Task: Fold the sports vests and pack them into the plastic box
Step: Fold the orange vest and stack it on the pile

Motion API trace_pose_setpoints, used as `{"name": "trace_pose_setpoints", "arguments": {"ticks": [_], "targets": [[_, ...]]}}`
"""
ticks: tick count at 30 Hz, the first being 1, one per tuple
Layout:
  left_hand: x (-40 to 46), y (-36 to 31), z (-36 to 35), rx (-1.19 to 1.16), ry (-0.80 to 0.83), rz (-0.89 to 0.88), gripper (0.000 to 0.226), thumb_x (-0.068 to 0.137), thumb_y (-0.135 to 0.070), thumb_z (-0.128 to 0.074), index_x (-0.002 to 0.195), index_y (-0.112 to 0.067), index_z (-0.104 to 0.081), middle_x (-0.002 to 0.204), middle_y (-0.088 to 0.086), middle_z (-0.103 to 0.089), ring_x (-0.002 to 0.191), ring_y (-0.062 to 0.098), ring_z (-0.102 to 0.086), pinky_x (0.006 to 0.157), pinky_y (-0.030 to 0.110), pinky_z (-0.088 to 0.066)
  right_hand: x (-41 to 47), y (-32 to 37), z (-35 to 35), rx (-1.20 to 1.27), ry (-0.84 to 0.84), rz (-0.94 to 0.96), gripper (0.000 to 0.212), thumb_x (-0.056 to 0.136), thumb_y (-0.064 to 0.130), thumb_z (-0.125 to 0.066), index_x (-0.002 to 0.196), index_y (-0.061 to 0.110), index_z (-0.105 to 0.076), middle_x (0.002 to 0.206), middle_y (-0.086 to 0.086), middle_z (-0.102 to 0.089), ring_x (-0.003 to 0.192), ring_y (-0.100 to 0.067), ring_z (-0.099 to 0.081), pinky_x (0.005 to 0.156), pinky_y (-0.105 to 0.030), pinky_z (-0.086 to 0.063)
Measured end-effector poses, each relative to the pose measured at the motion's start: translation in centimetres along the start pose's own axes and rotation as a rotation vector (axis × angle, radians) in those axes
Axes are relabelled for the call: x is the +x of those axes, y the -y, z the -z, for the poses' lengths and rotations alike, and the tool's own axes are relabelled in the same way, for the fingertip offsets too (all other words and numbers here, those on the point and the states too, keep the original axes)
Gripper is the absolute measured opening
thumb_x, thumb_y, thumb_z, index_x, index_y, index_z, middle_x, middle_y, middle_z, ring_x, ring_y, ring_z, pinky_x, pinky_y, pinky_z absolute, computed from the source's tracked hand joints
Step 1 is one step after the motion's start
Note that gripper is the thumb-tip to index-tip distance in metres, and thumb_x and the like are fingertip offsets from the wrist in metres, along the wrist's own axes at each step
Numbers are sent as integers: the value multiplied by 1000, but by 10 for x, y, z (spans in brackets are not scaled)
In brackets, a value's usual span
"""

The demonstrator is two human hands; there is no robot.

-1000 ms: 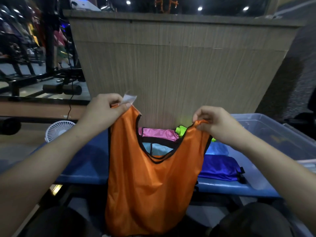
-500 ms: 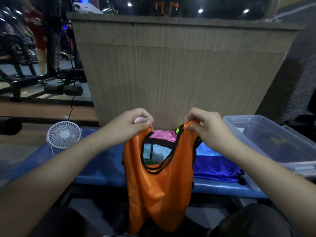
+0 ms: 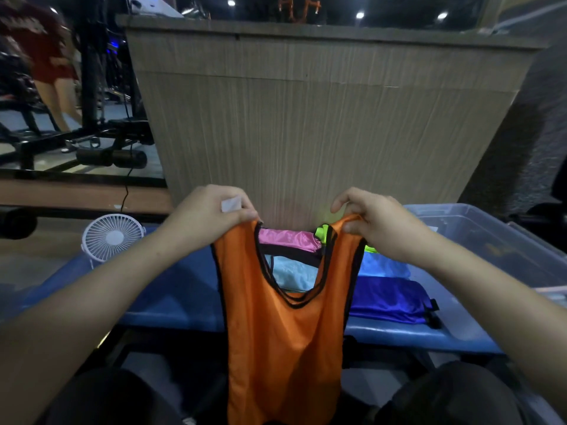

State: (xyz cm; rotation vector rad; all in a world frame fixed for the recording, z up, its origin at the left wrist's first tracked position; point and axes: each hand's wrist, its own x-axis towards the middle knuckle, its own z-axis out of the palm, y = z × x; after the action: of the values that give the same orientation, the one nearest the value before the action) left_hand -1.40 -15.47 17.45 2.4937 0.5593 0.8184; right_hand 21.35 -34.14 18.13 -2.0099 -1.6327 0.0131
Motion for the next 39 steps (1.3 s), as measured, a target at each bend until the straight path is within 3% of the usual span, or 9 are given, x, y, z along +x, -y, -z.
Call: {"name": "trace_pose_setpoints", "arguments": {"ticks": [5,9,12,19,26,30,33,36,39], "targets": [[-3,16,19,135,-83,70,14,92,-30,-67,79,-33,-70,87,-17,-70,86,-8,-59,75,17,-42,0,-15,19,-103,64,-83,24,84,5,-73,93,28,-68,82,15,-71,75,5,-62,65,-8,-40],[-8,33,40,152,-103,108,15,94,-28,-62,82,-36,-65,93,-11,-69,94,11,-63,88,44,-50,-3,-32,31,-137,-77,-185,13,89,8,-66,91,20,-70,87,5,-68,86,-16,-63,76,-31,-47],[-10,36,50,179,-135,164,11,97,-32,-58,87,-32,-64,98,-3,-68,96,19,-61,82,45,-49,-5,-49,35,-64,-167,-286,2,93,17,-65,93,19,-66,88,-1,-68,87,-23,-65,81,-46,-54],[-9,31,56,233,71,259,6,89,-39,-68,86,-34,-69,99,-9,-65,99,13,-58,86,39,-46,-6,-43,27,-215,-152,-259,13,94,29,-65,102,18,-65,97,-7,-66,97,-28,-59,77,-38,-46],[-13,27,61,167,123,280,43,81,-55,-63,70,-14,-68,64,2,-64,63,15,-62,59,33,-42,-10,-39,28,-281,-153,-246,6,92,32,-67,97,29,-69,92,-1,-69,96,-27,-63,80,-42,-52],[-13,20,45,127,1,274,50,93,-50,-60,79,-3,-68,77,17,-69,73,34,-66,72,50,-53,-7,-30,21,-143,-142,-210,19,89,17,-70,83,33,-63,77,7,-68,77,-11,-62,65,-27,-46],[-9,17,37,101,-26,303,51,93,-51,-61,81,-3,-69,81,17,-71,77,34,-68,78,51,-54,-4,-19,20,-79,-94,-245,11,89,13,-67,84,22,-65,70,-7,-72,51,-11,-63,45,-21,-49],[-5,12,31,-31,19,379,45,91,-52,-64,92,-8,-73,87,12,-75,80,26,-71,80,45,-58,-6,-10,21,123,-25,-343,2,91,11,-64,92,10,-66,69,-17,-70,44,-31,-65,42,-37,-55],[-6,0,20,-252,54,438,32,92,-41,-67,87,-10,-72,85,7,-74,75,15,-68,66,27,-51,-9,-1,18,392,72,-455,12,92,4,-60,95,-8,-62,61,-19,-62,38,-27,-58,36,-30,-50]]}}
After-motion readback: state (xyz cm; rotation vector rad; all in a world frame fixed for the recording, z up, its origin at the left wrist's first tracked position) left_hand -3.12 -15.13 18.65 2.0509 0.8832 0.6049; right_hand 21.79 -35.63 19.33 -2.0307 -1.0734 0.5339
